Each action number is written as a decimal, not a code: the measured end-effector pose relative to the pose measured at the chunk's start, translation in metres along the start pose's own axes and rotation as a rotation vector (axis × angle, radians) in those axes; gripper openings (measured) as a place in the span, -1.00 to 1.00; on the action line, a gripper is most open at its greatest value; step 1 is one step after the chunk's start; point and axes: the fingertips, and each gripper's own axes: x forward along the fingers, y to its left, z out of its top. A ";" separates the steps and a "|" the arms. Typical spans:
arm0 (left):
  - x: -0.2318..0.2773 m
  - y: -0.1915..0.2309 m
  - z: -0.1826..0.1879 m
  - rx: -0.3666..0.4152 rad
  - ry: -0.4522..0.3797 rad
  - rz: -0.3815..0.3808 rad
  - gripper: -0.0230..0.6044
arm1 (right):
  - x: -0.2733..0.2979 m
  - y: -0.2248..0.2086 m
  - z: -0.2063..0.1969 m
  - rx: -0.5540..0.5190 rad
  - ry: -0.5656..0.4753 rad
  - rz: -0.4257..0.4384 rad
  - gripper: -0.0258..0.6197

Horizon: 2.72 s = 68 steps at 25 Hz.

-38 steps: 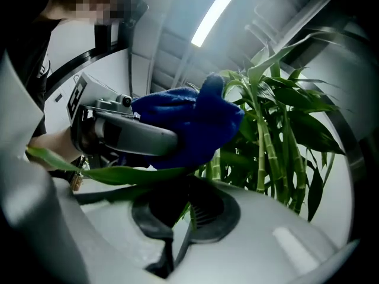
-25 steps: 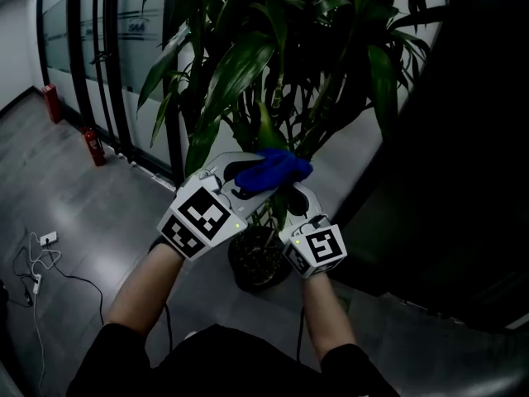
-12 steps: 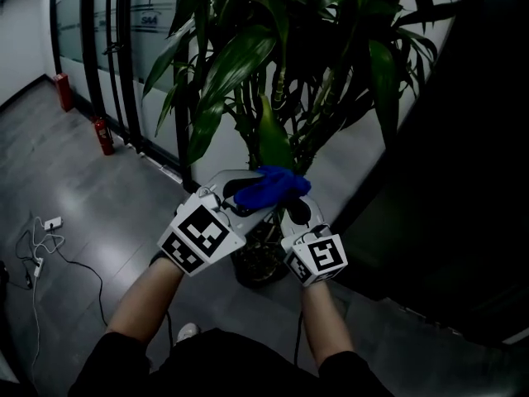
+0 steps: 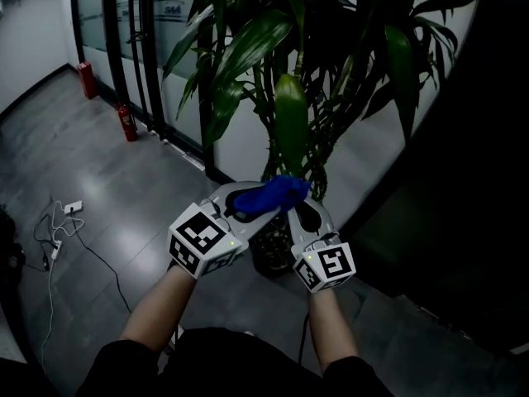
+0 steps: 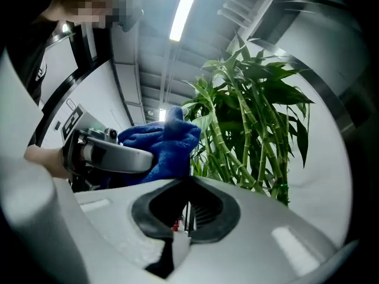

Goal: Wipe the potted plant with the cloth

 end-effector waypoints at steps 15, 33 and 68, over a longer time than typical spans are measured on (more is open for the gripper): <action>-0.240 0.088 -0.046 -0.310 -0.284 0.212 -0.44 | 0.002 0.134 -0.013 0.086 -0.064 -0.183 -0.91; -0.355 0.074 -0.109 -0.386 -0.261 0.136 -0.44 | -0.078 0.252 -0.034 0.086 0.047 -0.401 -0.91; -0.376 0.022 -0.115 -0.438 -0.223 0.249 -0.44 | -0.125 0.238 -0.038 0.126 0.087 -0.394 -0.91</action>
